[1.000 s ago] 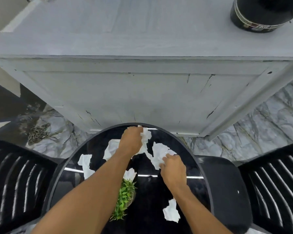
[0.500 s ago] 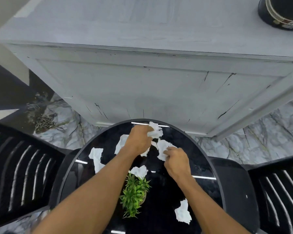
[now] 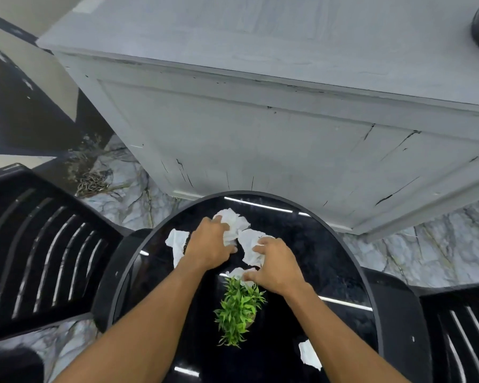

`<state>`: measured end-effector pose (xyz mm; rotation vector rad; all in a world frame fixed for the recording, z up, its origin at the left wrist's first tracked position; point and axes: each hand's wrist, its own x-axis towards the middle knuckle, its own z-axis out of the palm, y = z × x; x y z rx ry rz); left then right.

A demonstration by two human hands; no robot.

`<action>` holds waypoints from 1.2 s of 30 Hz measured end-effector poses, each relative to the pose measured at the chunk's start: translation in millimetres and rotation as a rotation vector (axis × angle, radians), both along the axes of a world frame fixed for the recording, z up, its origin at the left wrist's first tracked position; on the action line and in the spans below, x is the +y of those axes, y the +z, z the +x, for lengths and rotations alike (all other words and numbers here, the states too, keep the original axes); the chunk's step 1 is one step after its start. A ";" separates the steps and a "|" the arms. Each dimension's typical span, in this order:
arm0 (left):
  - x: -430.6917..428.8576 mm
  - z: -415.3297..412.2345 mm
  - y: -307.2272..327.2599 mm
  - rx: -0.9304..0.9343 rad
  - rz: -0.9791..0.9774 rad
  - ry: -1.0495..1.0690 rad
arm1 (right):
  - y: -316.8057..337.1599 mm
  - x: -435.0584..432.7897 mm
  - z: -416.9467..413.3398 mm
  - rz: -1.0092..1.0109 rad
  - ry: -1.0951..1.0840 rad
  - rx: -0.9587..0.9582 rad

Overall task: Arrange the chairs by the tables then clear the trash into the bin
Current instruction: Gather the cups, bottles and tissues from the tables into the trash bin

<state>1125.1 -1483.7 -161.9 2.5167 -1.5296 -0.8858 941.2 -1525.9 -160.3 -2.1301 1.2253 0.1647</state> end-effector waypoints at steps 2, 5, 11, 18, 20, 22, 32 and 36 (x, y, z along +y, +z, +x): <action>1.7 -4.2 -3.3 0.042 -0.042 0.018 | -4.9 1.7 -0.4 -0.050 0.083 0.044; 8.7 -6.2 0.9 0.067 -0.181 0.042 | -8.6 1.1 5.5 -0.050 0.063 0.006; 41.5 17.2 18.5 0.015 -0.474 0.375 | -15.1 -1.2 28.8 -0.096 0.011 -0.065; 89.2 49.5 -2.4 -0.108 -0.225 0.345 | -20.4 3.0 48.9 -0.029 -0.049 -0.250; 93.9 46.0 -9.5 -0.067 -0.143 0.301 | -23.6 1.6 50.0 0.033 -0.085 -0.270; 93.4 40.2 -10.1 -0.013 -0.181 0.307 | -26.6 -1.0 47.1 0.061 -0.089 -0.280; 55.4 -0.9 33.4 0.172 -0.447 0.376 | -5.2 -14.4 -22.5 0.043 -0.372 -0.348; 20.4 -35.0 64.2 0.209 -0.496 0.320 | 15.3 -19.2 -53.1 0.042 -0.457 -0.456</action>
